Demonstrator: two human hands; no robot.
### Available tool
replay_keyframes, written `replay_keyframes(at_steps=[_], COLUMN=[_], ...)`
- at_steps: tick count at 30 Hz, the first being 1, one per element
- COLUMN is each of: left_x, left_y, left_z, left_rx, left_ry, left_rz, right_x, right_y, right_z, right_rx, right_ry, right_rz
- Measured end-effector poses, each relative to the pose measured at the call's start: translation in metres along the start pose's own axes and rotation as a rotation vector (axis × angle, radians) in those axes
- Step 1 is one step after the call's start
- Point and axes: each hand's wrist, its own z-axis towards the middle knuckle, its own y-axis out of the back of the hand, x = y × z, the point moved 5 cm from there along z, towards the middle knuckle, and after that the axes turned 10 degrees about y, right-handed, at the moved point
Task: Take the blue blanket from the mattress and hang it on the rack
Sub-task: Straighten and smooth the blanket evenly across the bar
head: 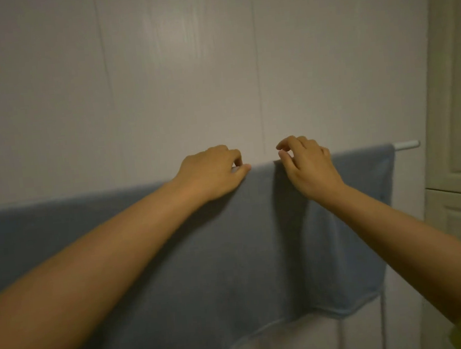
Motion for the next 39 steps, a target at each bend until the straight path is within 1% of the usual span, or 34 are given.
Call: replay_keyframes(at_steps=[3, 5, 8, 10, 13, 15, 18, 20, 23, 25, 27, 30, 31, 32, 33, 34, 35, 36, 37, 38, 39], left_x=[-0.033, -0.058, -0.095, -0.12, -0.142, -0.149, -0.147, -0.141, -0.132, -0.129, -0.125, -0.112, -0.106, -0.101, -0.096, -0.094, -0.096, -0.1, -0.106, -0.113, -0.121], left_y=[-0.024, -0.04, -0.061, -0.072, -0.083, -0.088, -0.092, -0.092, -0.09, -0.088, -0.089, -0.088, -0.088, -0.087, -0.086, -0.084, -0.079, -0.073, -0.066, -0.062, -0.059], left_z=[0.023, 0.038, 0.057, 0.07, 0.084, 0.091, 0.095, 0.094, 0.094, 0.098, 0.102, 0.11, 0.112, 0.113, 0.113, 0.112, 0.111, 0.109, 0.106, 0.101, 0.094], left_rx=[0.031, 0.044, 0.047, 0.026, -0.008, -0.02, -0.021, -0.004, 0.051, 0.123, 0.222, 0.353, 0.394, 0.432, 0.455, 0.442, 0.374, 0.252, 0.102, -0.031, -0.118], left_ry=[-0.007, -0.001, -0.006, -0.007, -0.003, 0.0, -0.005, -0.011, 0.022, 0.066, 0.132, 0.234, 0.269, 0.303, 0.323, 0.319, 0.285, 0.235, 0.179, 0.126, 0.091], left_rz=[0.015, 0.027, 0.053, 0.088, 0.147, 0.164, 0.183, 0.198, 0.183, 0.148, 0.088, 0.005, -0.01, -0.022, -0.024, -0.014, 0.011, 0.047, 0.086, 0.114, 0.127], right_x=[-0.059, -0.102, -0.17, -0.216, -0.26, -0.277, -0.296, -0.307, -0.318, -0.324, -0.331, -0.343, -0.348, -0.351, -0.353, -0.354, -0.352, -0.347, -0.339, -0.327, -0.31], right_y=[0.009, 0.016, 0.029, 0.032, 0.02, 0.012, 0.005, 0.007, 0.019, 0.028, 0.033, 0.028, 0.024, 0.019, 0.015, 0.01, 0.009, 0.007, 0.007, 0.006, 0.008], right_z=[-0.011, -0.017, -0.03, -0.043, -0.058, -0.064, -0.066, -0.065, -0.052, -0.031, -0.004, 0.034, 0.042, 0.047, 0.049, 0.05, 0.05, 0.051, 0.053, 0.055, 0.056], right_rx=[0.026, 0.017, -0.077, -0.124, -0.125, -0.12, -0.13, -0.193, -0.316, -0.376, -0.385, -0.315, -0.251, -0.146, -0.004, 0.147, 0.267, 0.333, 0.336, 0.291, 0.223], right_ry=[-0.05, -0.113, -0.351, -0.548, -0.771, -0.841, -0.875, -0.849, -0.73, -0.671, -0.657, -0.613, -0.593, -0.578, -0.562, -0.534, -0.499, -0.451, -0.381, -0.284, -0.17], right_rz=[0.079, 0.07, 0.098, 0.192, 0.486, 0.627, 0.659, 0.601, 0.535, 0.519, 0.491, 0.38, 0.327, 0.243, 0.102, -0.068, -0.212, -0.282, -0.276, -0.202, -0.105])
